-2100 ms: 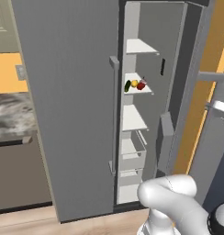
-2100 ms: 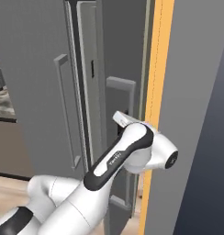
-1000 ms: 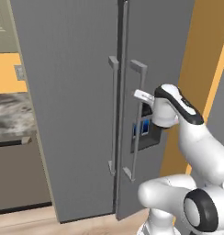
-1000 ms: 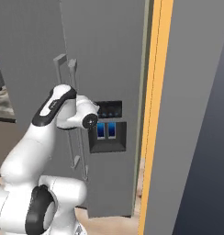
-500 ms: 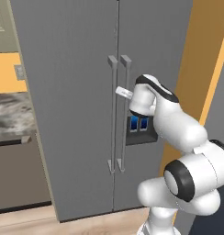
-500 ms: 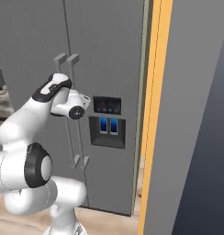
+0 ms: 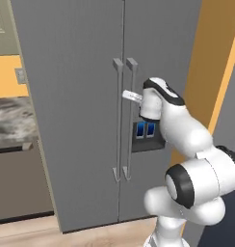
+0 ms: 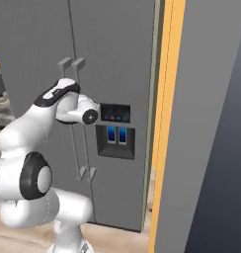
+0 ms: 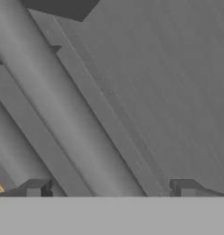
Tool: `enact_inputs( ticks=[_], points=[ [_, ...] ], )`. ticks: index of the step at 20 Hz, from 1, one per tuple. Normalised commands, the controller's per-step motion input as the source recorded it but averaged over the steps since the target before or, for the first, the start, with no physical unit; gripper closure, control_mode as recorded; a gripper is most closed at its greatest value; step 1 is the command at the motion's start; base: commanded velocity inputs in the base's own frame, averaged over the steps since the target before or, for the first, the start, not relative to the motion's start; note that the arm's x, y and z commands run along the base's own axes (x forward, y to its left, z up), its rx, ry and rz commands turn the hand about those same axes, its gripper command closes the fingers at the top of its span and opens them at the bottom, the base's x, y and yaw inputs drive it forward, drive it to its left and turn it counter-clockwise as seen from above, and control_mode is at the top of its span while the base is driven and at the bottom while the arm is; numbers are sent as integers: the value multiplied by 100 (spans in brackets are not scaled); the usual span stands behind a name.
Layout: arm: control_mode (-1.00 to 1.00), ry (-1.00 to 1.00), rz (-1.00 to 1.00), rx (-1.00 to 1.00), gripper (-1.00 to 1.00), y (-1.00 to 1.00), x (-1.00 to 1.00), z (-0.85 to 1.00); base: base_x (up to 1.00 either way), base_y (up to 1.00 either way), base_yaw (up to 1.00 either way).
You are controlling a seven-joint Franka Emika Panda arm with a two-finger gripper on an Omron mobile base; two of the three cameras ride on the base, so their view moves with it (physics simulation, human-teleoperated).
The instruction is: Take the bell pepper and garlic from the highest rack and move them to the second highest rack where the lemon and cucumber are located, to maximize freezer space. Close the freezer door after rearranging.
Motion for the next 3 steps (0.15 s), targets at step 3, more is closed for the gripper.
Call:
enact_inputs(
  ticks=[3],
  points=[
    [-100,14,-6,-2,-100,31,50,10,0,0,0]
  ],
)
